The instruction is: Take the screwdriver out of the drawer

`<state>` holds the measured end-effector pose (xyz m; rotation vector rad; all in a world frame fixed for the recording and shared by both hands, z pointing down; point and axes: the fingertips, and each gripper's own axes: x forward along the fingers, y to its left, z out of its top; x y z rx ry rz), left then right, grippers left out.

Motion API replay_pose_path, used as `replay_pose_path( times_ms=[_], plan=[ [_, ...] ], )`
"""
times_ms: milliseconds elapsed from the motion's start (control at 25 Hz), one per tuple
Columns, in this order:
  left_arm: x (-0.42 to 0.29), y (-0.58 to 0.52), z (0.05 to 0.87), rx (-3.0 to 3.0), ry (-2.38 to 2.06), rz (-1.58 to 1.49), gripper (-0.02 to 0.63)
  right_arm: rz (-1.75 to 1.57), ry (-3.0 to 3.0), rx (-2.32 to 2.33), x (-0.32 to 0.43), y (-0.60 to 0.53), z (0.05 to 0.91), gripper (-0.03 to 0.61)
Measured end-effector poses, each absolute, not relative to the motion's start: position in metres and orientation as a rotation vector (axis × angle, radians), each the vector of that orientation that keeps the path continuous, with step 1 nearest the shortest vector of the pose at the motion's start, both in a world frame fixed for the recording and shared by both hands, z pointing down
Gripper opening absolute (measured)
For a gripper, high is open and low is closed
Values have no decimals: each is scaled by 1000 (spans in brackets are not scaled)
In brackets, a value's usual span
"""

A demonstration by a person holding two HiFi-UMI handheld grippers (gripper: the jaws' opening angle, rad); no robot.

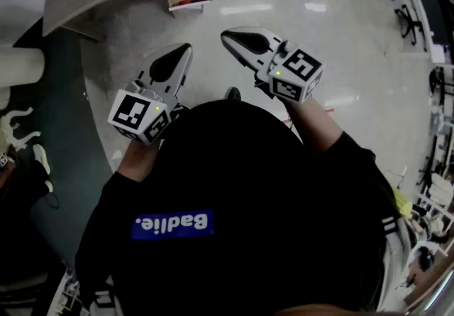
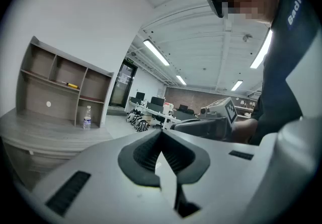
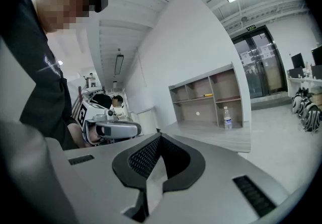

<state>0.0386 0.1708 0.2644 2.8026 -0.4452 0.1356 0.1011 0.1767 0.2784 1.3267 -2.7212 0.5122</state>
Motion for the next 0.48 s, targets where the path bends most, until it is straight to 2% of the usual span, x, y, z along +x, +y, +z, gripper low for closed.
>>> replay_pose_path(
  times_ms=[480],
  plan=[
    [27,173,270,2802,-422,139,2,520,-2720,1347,88,179,280,29]
  ],
)
